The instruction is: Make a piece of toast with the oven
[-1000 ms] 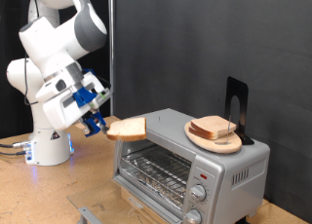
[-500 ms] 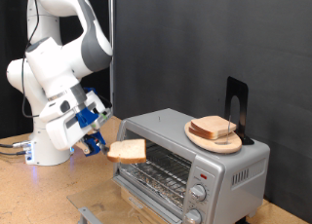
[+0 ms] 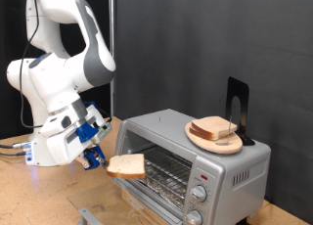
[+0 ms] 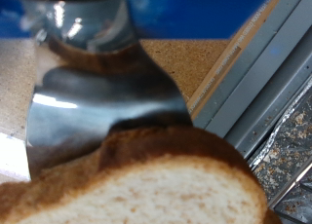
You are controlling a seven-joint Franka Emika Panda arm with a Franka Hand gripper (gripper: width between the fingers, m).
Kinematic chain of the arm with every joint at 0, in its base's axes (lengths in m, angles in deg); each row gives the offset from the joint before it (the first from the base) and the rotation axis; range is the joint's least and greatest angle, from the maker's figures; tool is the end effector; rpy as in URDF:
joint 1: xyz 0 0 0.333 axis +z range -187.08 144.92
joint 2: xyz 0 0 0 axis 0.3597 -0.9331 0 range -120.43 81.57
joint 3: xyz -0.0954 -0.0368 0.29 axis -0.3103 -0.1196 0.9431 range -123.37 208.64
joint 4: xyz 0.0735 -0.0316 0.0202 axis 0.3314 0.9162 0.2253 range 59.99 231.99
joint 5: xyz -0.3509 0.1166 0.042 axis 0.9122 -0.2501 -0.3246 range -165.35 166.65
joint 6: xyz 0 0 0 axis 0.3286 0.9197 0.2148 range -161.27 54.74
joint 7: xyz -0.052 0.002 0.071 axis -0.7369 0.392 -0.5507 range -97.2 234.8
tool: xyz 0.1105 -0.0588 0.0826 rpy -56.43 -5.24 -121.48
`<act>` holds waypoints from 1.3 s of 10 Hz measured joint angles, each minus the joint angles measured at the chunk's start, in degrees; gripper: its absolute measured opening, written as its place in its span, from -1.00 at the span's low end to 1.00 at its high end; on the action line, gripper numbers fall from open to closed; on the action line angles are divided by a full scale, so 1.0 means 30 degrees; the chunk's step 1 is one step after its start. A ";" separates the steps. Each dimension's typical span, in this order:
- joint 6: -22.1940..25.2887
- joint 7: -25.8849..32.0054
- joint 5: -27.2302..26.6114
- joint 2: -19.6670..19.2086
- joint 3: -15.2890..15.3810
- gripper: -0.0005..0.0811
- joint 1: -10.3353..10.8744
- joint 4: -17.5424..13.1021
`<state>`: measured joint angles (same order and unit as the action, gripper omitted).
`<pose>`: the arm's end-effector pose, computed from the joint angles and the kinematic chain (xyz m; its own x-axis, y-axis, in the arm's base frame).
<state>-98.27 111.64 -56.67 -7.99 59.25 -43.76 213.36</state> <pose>0.3879 -0.0542 0.2520 0.9341 -0.2704 0.2332 -0.1698 -0.9109 -0.3761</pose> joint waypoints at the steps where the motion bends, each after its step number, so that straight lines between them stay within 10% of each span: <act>1: -0.0009 0.0326 -0.0338 -0.0026 0.0011 -0.01 0.0002 -0.0003; 6: 0.0154 0.0435 -0.0058 -0.0045 0.0034 -0.01 -0.0021 0.0011; 13: 0.2458 0.0985 0.5876 -0.0870 -0.0364 -0.01 -0.0665 -0.2021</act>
<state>-90.90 114.59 -39.04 -10.60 58.16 -45.75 207.30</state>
